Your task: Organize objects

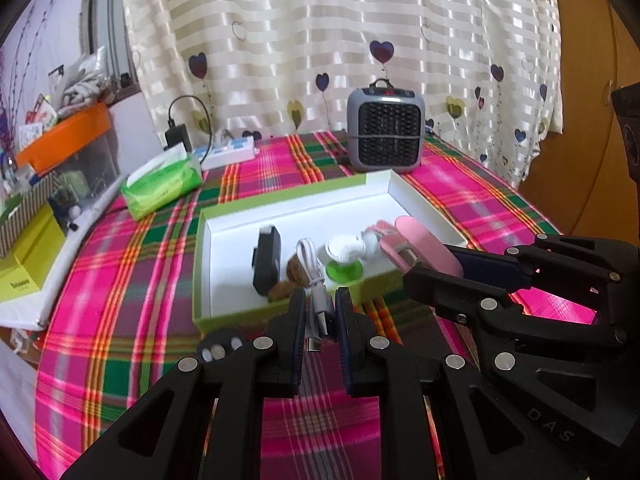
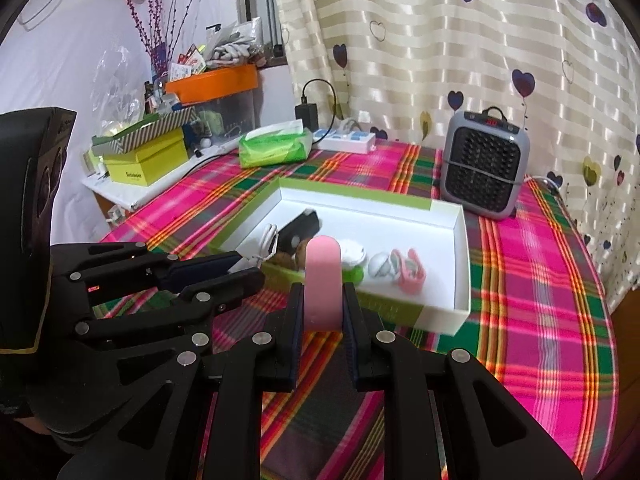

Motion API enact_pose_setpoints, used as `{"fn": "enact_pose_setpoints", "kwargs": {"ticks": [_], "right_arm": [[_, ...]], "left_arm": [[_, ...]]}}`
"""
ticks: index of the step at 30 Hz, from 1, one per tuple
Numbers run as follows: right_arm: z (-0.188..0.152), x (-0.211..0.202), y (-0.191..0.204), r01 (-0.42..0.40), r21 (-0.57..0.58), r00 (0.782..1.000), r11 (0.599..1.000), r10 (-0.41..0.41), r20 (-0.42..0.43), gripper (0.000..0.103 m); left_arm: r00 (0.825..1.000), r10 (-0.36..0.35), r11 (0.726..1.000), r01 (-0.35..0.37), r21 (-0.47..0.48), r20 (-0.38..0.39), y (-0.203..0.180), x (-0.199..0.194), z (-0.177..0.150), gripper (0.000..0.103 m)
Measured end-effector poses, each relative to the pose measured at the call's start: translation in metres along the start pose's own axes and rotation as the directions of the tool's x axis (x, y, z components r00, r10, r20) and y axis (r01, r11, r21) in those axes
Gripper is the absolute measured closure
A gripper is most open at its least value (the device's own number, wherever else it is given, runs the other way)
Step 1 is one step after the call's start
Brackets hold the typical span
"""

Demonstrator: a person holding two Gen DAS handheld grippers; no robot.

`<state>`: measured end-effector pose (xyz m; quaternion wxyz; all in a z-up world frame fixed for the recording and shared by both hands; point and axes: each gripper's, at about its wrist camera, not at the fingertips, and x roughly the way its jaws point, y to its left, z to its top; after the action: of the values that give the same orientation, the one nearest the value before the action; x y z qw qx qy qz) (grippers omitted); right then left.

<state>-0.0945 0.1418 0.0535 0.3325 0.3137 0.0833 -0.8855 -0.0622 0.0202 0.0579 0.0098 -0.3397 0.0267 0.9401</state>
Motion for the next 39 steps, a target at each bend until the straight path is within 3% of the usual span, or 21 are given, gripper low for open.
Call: {"fn": "enact_pose_setpoints", "kwargs": {"ticks": [25,39], "right_arm": [[0.042,0.024,-0.013,0.047,-0.034,0.999,0.998,-0.046,0.021,0.084],[0.045,0.066,-0.022,-0.020,-0.037,0.999,0.999,0.019,-0.038,0.084]], "left_arm": [[1.000,0.021,1.000,-0.021,0.018,0.018,0.017,0.032,0.044,0.090],[0.999,-0.032,0.998,0.032,-0.046,-0.009,0.041,0.063,0.043,0.090]]}}
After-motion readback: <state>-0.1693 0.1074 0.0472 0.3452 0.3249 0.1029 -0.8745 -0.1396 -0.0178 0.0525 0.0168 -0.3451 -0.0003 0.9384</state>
